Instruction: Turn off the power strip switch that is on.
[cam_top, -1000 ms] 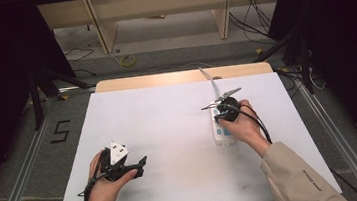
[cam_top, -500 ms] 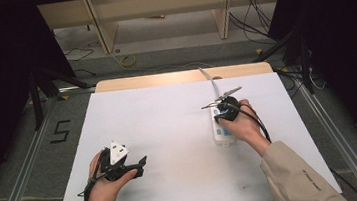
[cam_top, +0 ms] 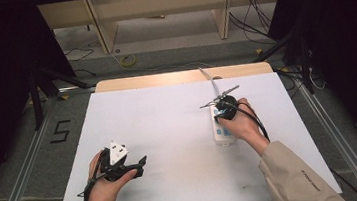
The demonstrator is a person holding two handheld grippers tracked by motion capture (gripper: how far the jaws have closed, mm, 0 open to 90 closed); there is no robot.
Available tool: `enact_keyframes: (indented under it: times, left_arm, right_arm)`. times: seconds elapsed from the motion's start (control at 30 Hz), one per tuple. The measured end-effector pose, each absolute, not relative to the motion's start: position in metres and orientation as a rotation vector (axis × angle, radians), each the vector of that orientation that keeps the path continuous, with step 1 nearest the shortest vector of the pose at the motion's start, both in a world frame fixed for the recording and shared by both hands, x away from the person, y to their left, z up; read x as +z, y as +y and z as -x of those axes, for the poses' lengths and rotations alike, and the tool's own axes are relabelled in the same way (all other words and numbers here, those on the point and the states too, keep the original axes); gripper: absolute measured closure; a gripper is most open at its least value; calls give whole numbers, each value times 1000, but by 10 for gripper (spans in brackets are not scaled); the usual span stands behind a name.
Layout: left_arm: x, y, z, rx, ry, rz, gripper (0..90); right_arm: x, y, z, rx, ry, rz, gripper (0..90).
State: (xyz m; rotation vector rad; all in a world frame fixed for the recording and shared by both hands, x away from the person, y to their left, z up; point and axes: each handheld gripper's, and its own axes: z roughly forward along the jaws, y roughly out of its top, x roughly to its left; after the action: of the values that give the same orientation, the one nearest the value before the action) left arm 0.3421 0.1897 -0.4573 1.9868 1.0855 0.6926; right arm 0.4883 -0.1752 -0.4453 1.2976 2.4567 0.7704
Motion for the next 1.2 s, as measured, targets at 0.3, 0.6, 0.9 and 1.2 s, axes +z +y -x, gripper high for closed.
enact_keyframes:
  times: [0.3, 0.6, 0.9, 1.2]
  left_arm:
    - [-457, 189, -342, 693, 1086, -1986, 174]
    - [-457, 189, -342, 693, 1086, -1987, 175]
    - [-457, 189, -342, 693, 1085, -1986, 176]
    - [-456, 190, -342, 697, 1085, -1982, 176]
  right_arm:
    - [-442, -169, -491, 687, 2490, -1279, 900]
    - [-439, -165, -496, 632, 2521, -1292, 900]
    - [-437, -164, -500, 594, 2549, -1304, 900]
    - [-433, -158, -503, 511, 2592, -1310, 900]
